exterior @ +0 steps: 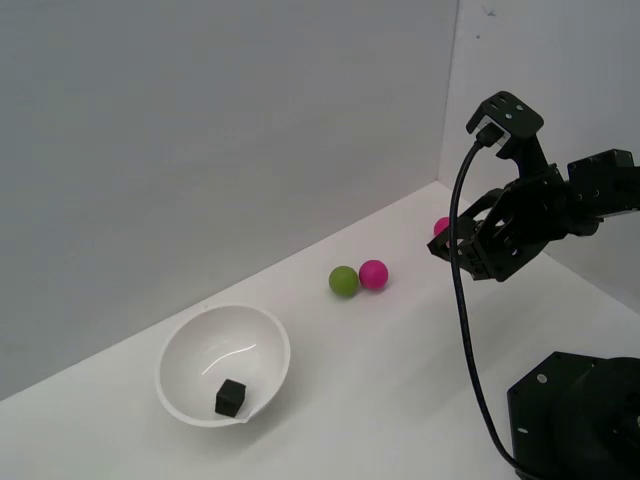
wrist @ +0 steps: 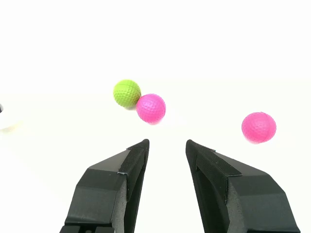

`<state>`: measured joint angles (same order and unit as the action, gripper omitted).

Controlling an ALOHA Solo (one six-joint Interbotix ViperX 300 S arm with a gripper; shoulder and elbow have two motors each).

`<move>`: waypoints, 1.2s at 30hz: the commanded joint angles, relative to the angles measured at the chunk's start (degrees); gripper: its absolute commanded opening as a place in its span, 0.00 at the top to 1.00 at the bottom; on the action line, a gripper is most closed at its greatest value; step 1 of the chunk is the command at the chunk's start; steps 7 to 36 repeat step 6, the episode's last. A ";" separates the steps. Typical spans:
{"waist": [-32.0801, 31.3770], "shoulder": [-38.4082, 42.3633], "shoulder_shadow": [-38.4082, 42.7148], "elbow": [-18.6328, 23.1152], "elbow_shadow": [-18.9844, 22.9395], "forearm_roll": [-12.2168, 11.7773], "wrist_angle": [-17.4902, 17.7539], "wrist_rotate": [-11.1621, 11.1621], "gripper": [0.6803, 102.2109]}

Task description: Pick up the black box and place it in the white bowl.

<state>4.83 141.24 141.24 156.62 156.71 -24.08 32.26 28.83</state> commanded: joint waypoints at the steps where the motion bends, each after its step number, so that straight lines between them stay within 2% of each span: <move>1: 1.05 0.00 -0.18 -0.44 -0.97 -0.18 0.09 0.44 0.59; 36: 1.05 -0.09 -0.26 -0.44 -0.97 -0.18 0.09 0.44 0.59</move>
